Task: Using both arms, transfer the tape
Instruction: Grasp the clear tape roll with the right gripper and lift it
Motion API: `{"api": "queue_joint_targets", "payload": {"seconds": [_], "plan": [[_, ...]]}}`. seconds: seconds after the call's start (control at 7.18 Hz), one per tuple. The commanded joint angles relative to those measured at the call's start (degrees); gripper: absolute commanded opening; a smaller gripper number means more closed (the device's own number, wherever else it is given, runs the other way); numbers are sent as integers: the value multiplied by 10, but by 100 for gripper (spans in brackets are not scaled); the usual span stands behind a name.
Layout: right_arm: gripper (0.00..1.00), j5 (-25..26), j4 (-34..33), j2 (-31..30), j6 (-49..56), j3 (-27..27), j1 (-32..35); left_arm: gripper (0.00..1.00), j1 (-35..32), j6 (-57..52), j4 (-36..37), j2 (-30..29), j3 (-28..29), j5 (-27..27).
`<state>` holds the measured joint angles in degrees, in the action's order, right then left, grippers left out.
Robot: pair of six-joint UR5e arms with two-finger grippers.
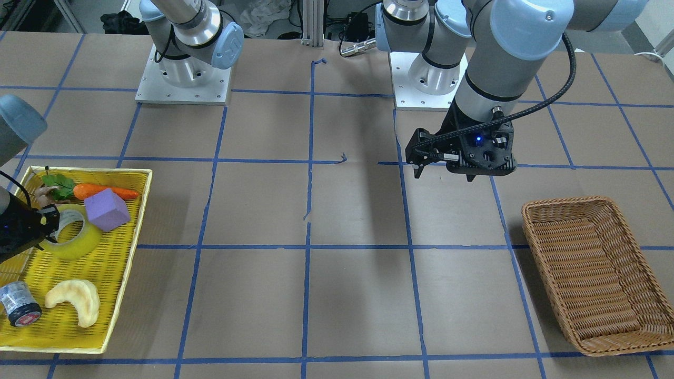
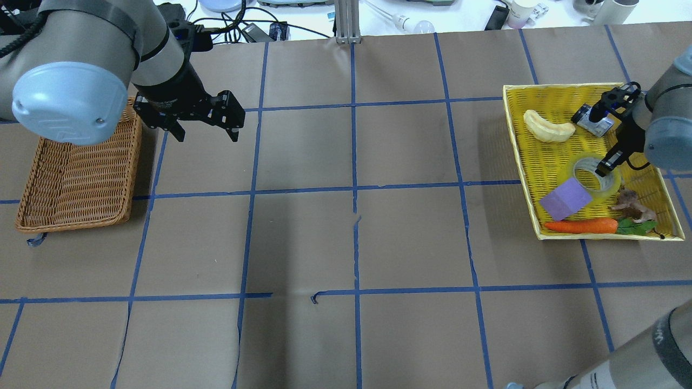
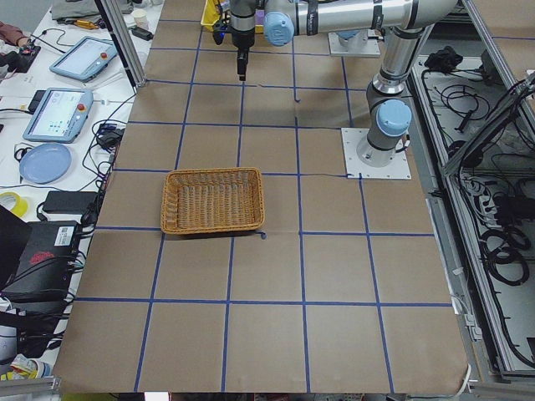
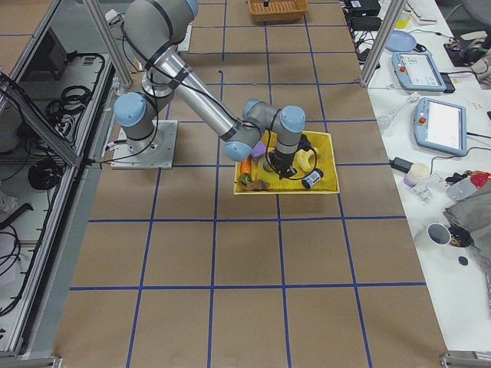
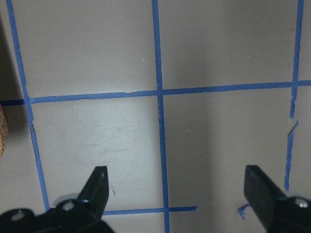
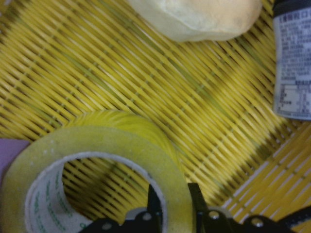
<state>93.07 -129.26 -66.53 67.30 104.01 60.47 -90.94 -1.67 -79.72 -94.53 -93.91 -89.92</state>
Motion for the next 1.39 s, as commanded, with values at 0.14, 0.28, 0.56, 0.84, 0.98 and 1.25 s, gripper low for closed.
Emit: {"api": "queue_joint_targets", "payload": {"seconds": [0.14,0.28,0.56,0.84,0.98,1.25], "plan": [[0,-29,63,-7,-18,-111,11,100,0,0,0,-1,2,0],[0,-51,96,-5,-47,-146,25,100,0,0,0,0,-2,0],[0,-49,144,-2,-145,-204,91,100,1,0,0,-1,0,-2],[0,-43,175,-1,-258,-218,155,100,1,-1,0,-1,0,-2],[0,-48,173,14,-350,-223,194,100,2,-1,1,-2,0,-1],[0,-43,172,87,-459,-282,267,100,2,-1,1,-1,-1,-2]]}}
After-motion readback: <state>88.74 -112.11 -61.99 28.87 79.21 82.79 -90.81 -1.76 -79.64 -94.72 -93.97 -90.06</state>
